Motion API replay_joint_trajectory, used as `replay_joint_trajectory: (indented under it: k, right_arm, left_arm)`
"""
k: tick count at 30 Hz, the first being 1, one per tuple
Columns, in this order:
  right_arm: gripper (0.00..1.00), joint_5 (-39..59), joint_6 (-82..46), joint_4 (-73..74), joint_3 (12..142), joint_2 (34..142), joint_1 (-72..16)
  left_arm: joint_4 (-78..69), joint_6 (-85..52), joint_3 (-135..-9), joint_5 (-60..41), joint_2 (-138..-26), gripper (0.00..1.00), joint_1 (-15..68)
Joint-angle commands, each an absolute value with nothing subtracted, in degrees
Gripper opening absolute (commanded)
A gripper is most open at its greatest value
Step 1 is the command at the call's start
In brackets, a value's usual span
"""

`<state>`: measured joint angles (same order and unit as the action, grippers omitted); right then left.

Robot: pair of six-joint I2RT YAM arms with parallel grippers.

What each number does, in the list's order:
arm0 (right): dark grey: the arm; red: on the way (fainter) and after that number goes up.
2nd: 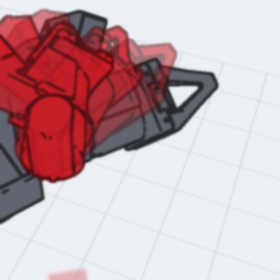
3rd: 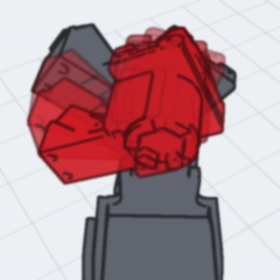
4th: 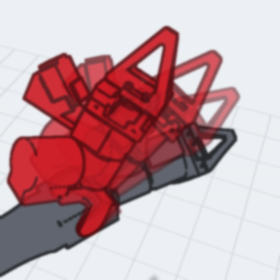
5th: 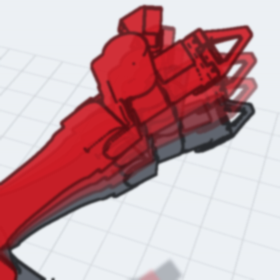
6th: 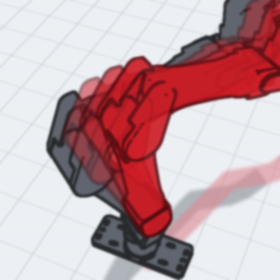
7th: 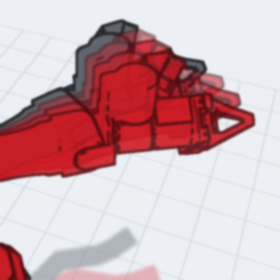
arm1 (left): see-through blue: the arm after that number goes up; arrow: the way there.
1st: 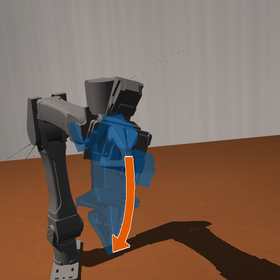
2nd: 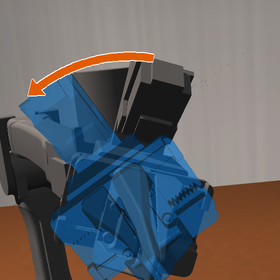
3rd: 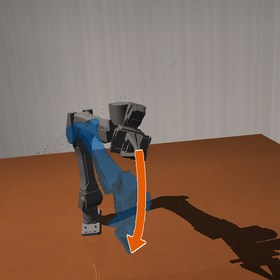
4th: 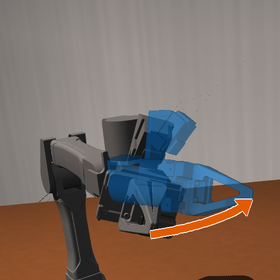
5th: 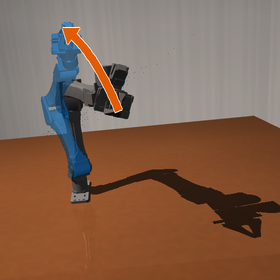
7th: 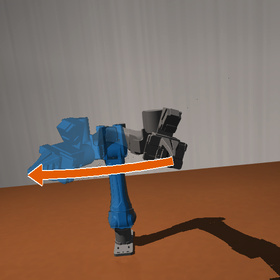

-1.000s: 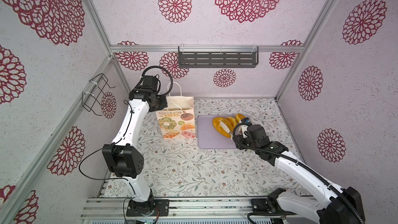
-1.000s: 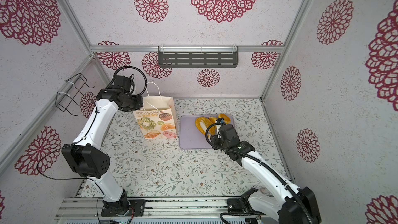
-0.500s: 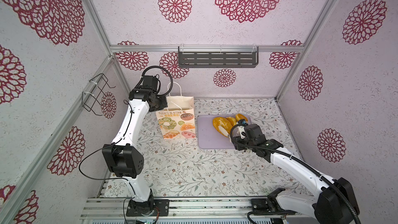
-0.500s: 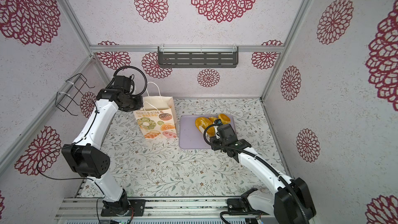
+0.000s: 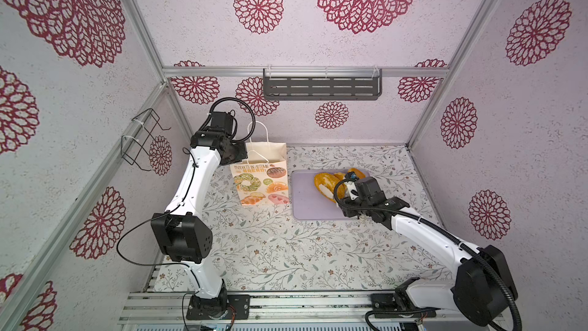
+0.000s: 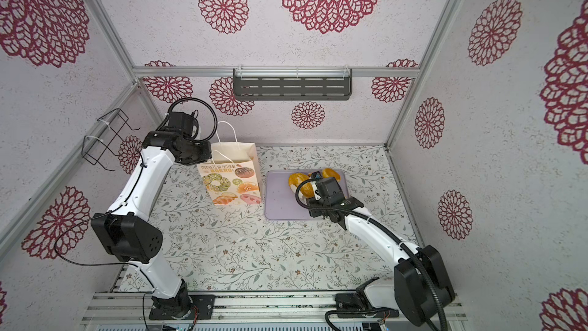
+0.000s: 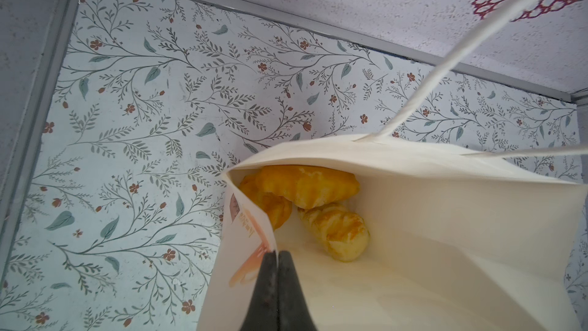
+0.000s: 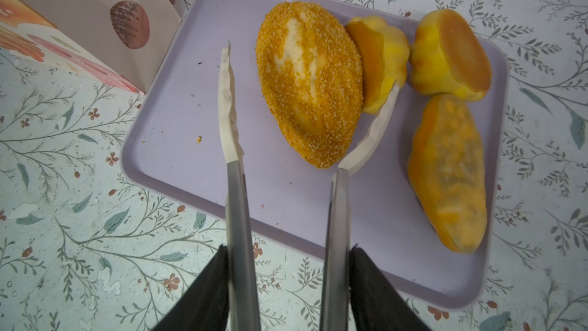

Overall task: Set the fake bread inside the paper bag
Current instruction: 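Lower the open tongs around the large crumb-coated oval bread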

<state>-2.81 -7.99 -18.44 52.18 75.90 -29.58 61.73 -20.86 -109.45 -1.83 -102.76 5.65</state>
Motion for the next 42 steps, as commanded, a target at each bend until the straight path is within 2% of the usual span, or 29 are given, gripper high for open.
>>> replay_joint_trajectory:
  k: [1, 9, 20, 30, 32, 42]
  right_arm:
    - [0.59, -1.7, -6.0, -16.8, 55.4, 77.1, -29.1]
    - [0.56, -1.7, -3.7, -21.6, 62.4, 84.6, -28.7]
    - [0.55, -1.4, -3.5, -21.0, 62.1, 87.4, -28.6]
    - [0.39, 3.1, -5.8, -19.8, 61.1, 87.2, -28.6]
    - [0.33, 4.7, -6.6, -19.1, 60.4, 86.3, -28.5]
    - [0.2, 9.7, -11.4, -17.7, 54.6, 78.4, -28.6]
  left_arm:
    - [62.8, -20.5, -109.4, -1.6, -103.0, 0.0, 5.9]
    - [62.9, -20.6, -109.7, -2.0, -103.1, 0.0, 6.0]
    - [63.0, -20.5, -109.8, -1.8, -103.1, 0.0, 6.0]
    - [63.0, -20.6, -109.7, -1.9, -103.0, 0.0, 6.0]
    - [63.1, -20.5, -109.7, -1.9, -103.0, 0.0, 6.0]
    - [63.0, -20.6, -109.7, -2.1, -102.8, 0.0, 6.0]
